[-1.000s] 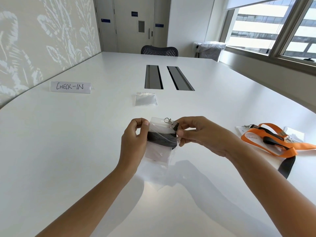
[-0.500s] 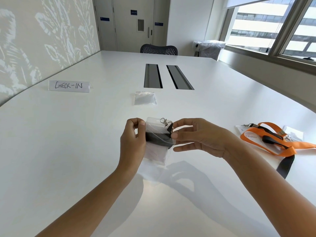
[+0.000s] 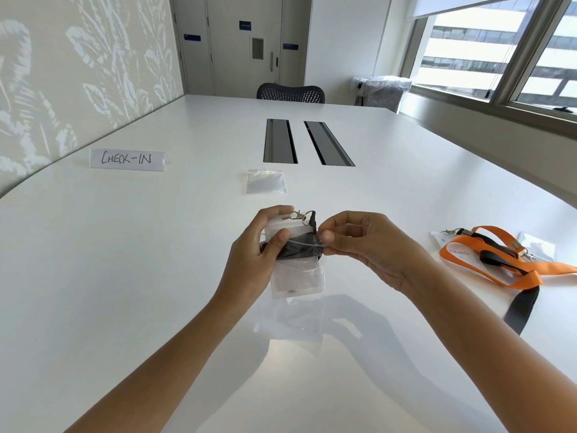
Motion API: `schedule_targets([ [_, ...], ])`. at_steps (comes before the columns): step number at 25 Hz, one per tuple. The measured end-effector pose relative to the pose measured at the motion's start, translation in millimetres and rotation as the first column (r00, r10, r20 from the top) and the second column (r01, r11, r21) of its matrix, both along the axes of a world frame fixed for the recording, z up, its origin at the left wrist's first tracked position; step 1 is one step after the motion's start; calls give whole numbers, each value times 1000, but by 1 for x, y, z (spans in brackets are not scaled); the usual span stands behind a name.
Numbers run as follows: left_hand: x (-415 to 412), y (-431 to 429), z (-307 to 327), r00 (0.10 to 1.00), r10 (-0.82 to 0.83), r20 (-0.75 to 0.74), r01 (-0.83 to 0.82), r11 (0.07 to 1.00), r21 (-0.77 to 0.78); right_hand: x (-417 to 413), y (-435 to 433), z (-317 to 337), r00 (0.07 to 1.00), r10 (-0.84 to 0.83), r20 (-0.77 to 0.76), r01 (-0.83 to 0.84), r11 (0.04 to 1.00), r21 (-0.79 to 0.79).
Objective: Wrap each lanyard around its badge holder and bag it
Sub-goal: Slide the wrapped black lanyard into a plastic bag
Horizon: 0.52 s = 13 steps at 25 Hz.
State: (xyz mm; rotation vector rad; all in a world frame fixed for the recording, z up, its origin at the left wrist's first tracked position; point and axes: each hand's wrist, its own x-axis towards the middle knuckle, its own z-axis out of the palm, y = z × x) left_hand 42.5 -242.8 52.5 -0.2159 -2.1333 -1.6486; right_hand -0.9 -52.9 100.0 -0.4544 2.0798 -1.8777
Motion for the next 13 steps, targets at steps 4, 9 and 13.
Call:
schedule_targets([
  [4, 0, 1, 0, 997, -12, 71, 2, 989, 151, 3, -3, -1, 988, 43, -151, -28, 994, 102],
  [9, 4, 5, 4, 980, -27, 198, -33, 956, 293, 6, -6, -3, 965, 46, -257, 8, 979, 204],
  [13, 4, 1, 7, 984, 21, 176, -66, 966, 250, 10, -11, -5, 952, 72, -298, 15, 960, 278],
])
